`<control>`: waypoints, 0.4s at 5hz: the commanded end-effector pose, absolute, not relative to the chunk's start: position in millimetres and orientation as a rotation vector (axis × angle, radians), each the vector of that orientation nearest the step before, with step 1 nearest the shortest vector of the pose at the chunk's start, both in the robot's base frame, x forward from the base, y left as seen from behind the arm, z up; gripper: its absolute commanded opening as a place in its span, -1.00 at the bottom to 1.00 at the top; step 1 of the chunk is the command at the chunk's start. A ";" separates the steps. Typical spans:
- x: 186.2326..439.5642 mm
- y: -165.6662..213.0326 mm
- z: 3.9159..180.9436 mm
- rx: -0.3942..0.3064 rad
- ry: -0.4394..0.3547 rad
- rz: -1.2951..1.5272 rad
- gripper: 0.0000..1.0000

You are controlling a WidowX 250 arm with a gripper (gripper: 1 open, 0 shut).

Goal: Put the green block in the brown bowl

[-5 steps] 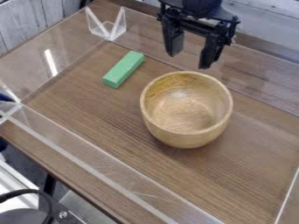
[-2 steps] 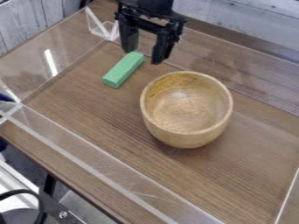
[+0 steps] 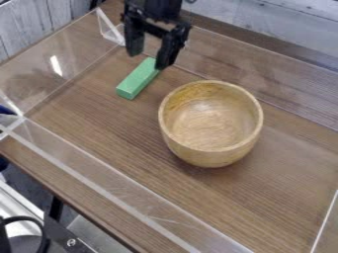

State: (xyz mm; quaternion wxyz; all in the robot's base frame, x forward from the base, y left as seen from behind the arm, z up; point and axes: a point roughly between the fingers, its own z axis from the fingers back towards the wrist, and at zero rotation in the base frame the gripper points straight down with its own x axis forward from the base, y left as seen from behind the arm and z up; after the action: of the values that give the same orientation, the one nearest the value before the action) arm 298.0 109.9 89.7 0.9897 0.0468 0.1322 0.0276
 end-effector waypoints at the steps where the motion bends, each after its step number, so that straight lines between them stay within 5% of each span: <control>1: 313.8 129.1 93.3 0.096 0.210 0.034 1.00; 2: 319.3 140.1 75.8 0.076 0.230 0.011 -1.00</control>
State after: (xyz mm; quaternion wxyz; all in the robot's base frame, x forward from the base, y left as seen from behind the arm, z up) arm 308.6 133.4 53.6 0.9879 0.0246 0.1531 0.0020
